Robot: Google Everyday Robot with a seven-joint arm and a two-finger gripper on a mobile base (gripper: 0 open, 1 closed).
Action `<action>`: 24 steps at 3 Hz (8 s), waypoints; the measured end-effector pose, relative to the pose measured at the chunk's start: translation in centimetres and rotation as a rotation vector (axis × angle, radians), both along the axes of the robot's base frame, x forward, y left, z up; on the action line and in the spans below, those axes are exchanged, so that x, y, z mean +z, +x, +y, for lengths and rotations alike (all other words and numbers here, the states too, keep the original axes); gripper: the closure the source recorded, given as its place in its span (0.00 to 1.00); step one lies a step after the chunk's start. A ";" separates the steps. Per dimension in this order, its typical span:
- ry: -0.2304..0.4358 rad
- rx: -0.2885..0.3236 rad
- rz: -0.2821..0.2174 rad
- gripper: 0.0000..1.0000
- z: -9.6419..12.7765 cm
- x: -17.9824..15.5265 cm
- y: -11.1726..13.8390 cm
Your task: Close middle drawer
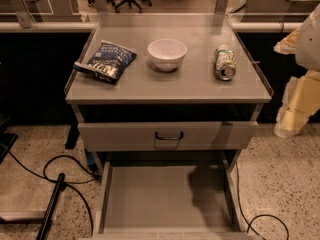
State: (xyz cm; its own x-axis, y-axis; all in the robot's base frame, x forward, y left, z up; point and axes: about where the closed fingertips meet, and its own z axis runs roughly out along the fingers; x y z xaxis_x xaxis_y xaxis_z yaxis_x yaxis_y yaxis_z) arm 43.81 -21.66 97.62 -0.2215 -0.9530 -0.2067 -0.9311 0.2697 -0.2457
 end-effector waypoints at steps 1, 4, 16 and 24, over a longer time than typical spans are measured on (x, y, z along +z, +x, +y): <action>0.000 0.000 0.000 0.00 0.0 0.0 0.0; 0.000 0.000 0.000 0.66 0.0 0.0 0.0; 0.055 -0.336 0.637 1.00 -2.3 -39.6 -17.9; 0.171 -0.553 0.734 1.00 0.6 -55.9 -15.7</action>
Offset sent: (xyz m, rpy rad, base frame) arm 0.0000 0.0000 0.0000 0.0000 0.0000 0.0000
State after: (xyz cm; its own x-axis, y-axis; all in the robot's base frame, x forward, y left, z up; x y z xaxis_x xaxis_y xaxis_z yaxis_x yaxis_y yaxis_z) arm 28.10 -21.03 41.72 -0.7654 -0.6425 0.0370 -0.5658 0.6992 0.4370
